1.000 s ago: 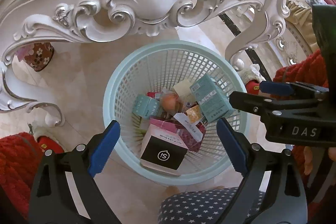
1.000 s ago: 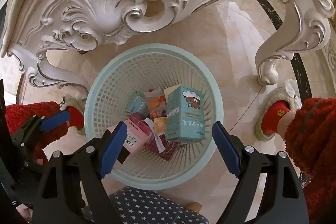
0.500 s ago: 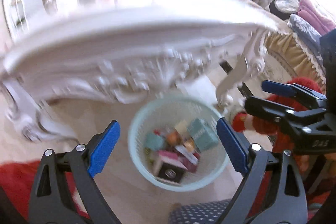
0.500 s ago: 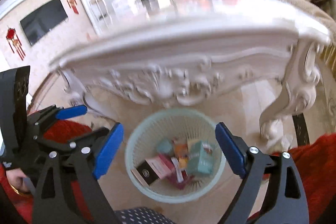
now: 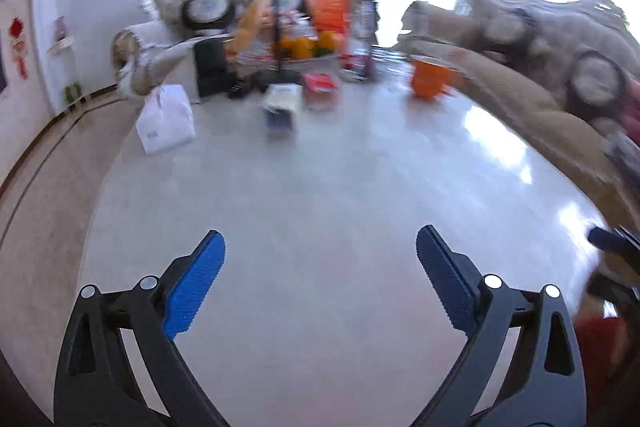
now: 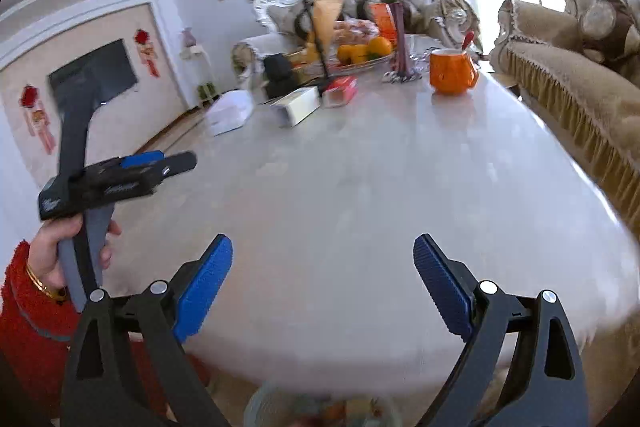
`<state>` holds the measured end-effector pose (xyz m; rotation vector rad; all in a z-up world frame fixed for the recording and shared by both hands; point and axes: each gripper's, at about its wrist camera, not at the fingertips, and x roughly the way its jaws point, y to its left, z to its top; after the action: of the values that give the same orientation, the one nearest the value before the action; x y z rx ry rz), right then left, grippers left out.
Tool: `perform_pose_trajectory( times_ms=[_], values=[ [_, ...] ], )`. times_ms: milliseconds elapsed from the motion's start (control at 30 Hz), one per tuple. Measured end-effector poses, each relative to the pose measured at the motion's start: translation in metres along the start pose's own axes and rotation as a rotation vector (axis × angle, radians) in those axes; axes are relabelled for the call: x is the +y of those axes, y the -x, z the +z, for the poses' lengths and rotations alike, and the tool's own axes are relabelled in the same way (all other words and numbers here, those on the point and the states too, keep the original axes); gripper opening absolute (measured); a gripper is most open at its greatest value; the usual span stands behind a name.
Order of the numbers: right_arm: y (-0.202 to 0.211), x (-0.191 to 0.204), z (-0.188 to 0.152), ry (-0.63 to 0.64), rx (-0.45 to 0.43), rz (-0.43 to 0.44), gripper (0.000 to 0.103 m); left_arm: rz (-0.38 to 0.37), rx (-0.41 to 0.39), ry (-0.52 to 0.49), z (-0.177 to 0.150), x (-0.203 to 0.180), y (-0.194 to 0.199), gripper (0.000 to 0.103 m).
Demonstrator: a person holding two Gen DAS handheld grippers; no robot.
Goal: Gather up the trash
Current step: 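Move both open tools back over the table, then grasp the cream barcode box with the left tool while the right tool grasps the red box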
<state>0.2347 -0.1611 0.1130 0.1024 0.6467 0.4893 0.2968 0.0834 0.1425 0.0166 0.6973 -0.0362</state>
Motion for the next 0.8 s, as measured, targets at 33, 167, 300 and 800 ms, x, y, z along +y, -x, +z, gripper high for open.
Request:
perform_pose_trajectory(
  times_ms=[33, 167, 300, 800],
  values=[
    [-0.013, -0.003, 0.012, -0.002, -0.006, 0.0, 0.088, 0.013, 0.008, 0.012, 0.014, 0.004, -0.019, 0.094],
    [-0.079, -0.018, 0.073, -0.002, -0.03, -0.063, 0.088, 0.045, 0.059, 0.081, 0.065, 0.022, -0.104, 0.094],
    [-0.148, -0.031, 0.124, 0.001, 0.002, -0.15, 0.088, 0.098, 0.101, 0.095, 0.097, 0.034, -0.167, 0.094],
    [-0.332, -0.021, 0.222, -0.098, 0.129, -0.176, 0.088, 0.108, 0.168, 0.156, 0.137, 0.064, -0.261, 0.094]
  ],
)
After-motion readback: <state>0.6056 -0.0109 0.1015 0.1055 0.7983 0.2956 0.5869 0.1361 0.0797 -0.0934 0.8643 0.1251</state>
